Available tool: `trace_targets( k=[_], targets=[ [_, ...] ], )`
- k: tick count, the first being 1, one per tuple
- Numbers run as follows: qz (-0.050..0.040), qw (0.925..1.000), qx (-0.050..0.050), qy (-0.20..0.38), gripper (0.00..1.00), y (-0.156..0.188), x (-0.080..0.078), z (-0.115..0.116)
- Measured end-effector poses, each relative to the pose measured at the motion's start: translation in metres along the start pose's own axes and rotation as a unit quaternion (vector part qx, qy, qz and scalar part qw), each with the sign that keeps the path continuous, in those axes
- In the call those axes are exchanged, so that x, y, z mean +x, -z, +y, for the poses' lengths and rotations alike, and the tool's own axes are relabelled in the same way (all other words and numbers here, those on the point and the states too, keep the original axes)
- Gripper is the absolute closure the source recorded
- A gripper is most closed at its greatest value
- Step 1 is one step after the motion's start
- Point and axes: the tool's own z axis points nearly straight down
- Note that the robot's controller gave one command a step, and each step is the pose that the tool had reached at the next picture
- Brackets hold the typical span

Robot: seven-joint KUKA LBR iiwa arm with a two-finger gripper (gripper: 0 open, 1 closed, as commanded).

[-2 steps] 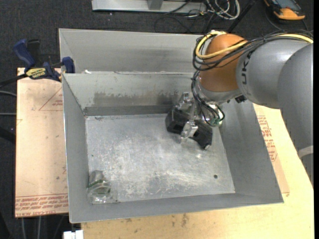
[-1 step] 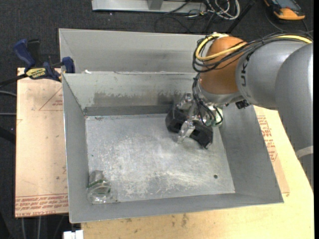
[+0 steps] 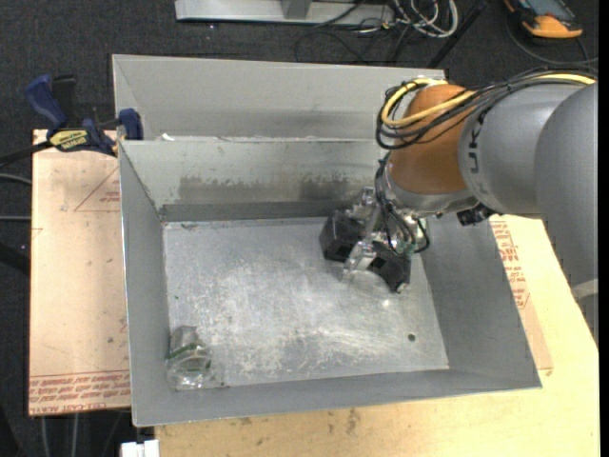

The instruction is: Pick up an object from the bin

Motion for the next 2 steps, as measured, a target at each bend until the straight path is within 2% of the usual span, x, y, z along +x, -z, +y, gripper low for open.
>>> trace_targets(
  k=[2],
  targets=[
    [0.0087, 0.9999, 0.004, -0.008, 0.0, -0.0041, 0.0014, -0.0106]
  ],
)
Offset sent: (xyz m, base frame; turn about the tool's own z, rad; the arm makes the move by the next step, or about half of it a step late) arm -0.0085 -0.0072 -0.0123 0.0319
